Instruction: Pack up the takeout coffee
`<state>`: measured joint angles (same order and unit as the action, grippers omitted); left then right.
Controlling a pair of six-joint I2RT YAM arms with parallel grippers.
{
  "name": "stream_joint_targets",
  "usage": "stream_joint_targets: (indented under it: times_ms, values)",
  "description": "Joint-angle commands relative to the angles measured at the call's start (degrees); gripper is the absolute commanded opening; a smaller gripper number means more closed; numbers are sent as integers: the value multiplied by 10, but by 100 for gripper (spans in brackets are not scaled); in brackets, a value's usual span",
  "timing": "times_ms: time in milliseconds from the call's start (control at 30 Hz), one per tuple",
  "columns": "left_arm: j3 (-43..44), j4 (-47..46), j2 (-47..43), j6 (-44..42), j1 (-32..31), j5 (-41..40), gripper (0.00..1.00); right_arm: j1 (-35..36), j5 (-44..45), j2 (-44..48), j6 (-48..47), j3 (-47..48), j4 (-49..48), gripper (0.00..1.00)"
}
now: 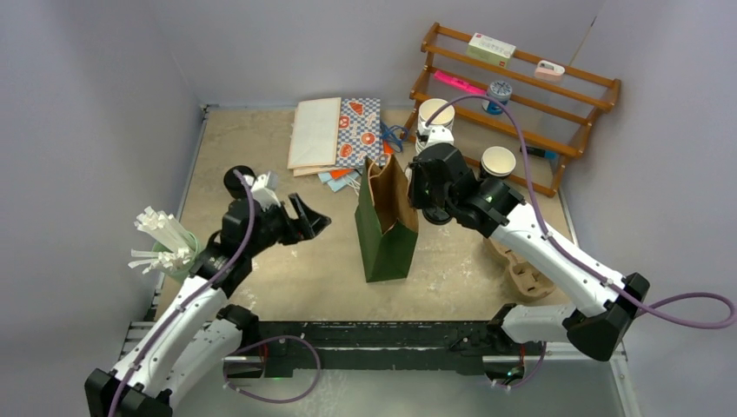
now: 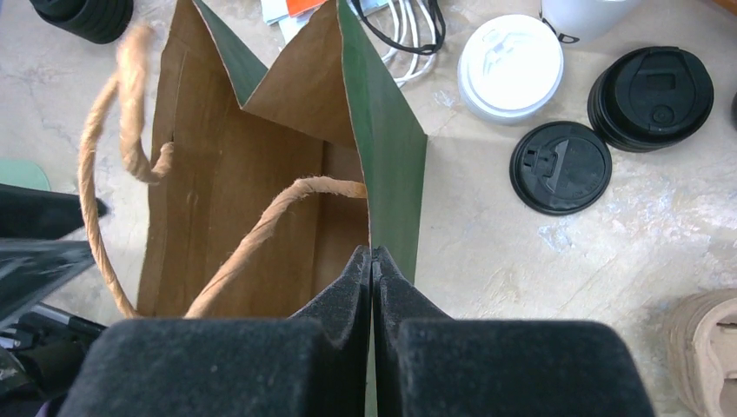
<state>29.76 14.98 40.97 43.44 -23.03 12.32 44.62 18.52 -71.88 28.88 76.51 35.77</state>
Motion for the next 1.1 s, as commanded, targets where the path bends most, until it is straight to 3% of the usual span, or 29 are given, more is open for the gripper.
stream_joint_targets:
  times_ms: [0, 200, 600, 900, 1067]
  values:
    - [127, 31, 4, -7, -19, 32, 81, 0, 8, -6, -15, 35, -1, 0]
    - [239, 33, 28, -6, -76, -16, 87, 4, 31, -18, -16, 41, 0, 0]
    - [417, 105, 260, -9, -294, -219, 92, 6, 38, -11, -14, 27, -10, 0]
    - [506, 226, 364, 5, -337, -400, 90, 6, 33, 0, -13, 20, -17, 0]
    - [517, 240, 388, -2, -337, -462, 77, 6, 39, 8, -13, 21, -16, 0]
